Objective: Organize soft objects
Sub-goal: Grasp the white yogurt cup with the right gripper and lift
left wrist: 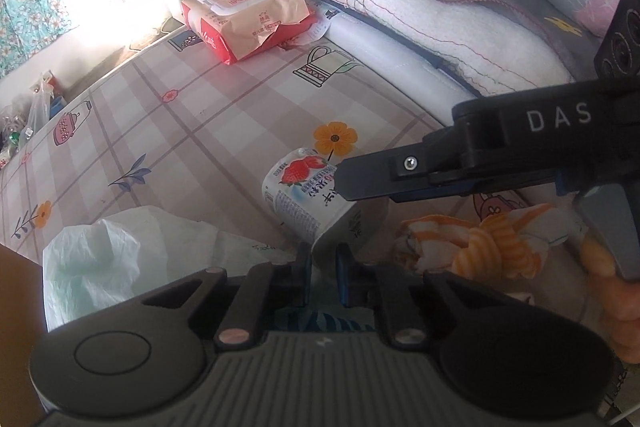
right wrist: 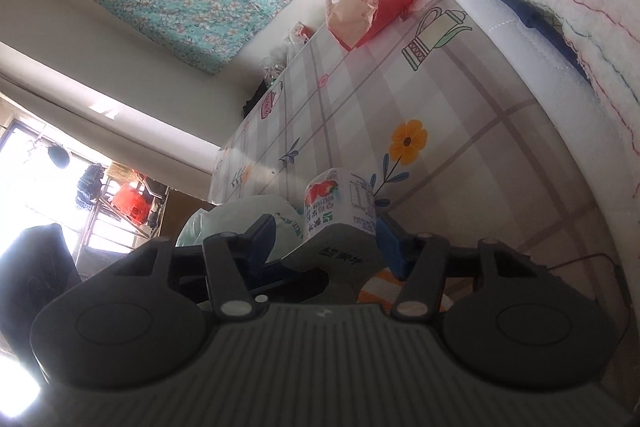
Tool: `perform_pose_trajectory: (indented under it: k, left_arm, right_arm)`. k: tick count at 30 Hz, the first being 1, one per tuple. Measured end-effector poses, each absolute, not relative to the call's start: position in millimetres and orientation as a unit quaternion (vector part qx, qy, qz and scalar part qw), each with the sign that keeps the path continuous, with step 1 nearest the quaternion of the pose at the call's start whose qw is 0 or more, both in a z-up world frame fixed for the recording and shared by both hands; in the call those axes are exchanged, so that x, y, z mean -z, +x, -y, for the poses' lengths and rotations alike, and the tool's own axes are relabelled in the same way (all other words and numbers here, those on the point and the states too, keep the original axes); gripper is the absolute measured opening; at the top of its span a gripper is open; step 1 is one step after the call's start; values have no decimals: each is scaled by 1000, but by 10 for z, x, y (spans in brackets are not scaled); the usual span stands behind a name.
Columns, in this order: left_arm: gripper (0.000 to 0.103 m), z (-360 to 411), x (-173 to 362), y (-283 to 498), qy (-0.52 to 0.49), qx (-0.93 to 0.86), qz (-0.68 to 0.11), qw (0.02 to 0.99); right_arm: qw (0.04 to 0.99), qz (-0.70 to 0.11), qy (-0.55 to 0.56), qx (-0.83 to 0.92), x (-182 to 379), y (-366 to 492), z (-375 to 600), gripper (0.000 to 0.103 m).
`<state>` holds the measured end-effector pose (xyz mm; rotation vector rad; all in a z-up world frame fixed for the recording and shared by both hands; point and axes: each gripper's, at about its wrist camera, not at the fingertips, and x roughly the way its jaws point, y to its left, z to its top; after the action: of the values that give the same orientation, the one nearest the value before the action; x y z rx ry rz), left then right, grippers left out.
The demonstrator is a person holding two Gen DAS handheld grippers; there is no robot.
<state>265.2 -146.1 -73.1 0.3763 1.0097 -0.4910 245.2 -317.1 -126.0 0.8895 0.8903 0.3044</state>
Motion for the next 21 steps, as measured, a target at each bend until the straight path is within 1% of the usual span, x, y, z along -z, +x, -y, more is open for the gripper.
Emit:
perform_pose_trajectory:
  k: [8, 9, 10, 11, 12, 15, 17, 19, 21]
  left_arm:
    - [10, 1420, 687, 2739, 123, 223, -495, 831]
    - [7, 1401, 665, 2751, 111, 227, -498, 830]
    - [6, 1391, 633, 2761, 98, 232, -499, 829]
    - [6, 1392, 589, 2766, 89, 236, -498, 830]
    - [6, 1397, 559, 2771, 84, 238, -496, 831]
    - [6, 1465, 519, 2806, 85, 242, -496, 830]
    - [6, 1497, 542, 2800, 93, 244, -498, 827]
    - [7, 1511, 561, 2785, 102, 245, -496, 827]
    - [11, 1506, 585, 2783, 105, 243, -496, 827]
  right_arm:
    - [792, -408, 430, -145, 1323, 2478, 3235, 55]
    - [789, -406, 436, -150, 1304, 2469, 3242, 54]
    - [779, -406, 449, -163, 1297, 2466, 3249, 50]
    - [767, -404, 466, -179, 1290, 2462, 3248, 49]
    - [760, -402, 475, -189, 1264, 2470, 3231, 49]
    - [784, -400, 443, -172, 1100, 2491, 3185, 49]
    - [792, -390, 443, -155, 1065, 2516, 3250, 49]
    - [800, -387, 441, -126, 1072, 2525, 3337, 51]
    - [801, -387, 445, -101, 1160, 2554, 3421, 51]
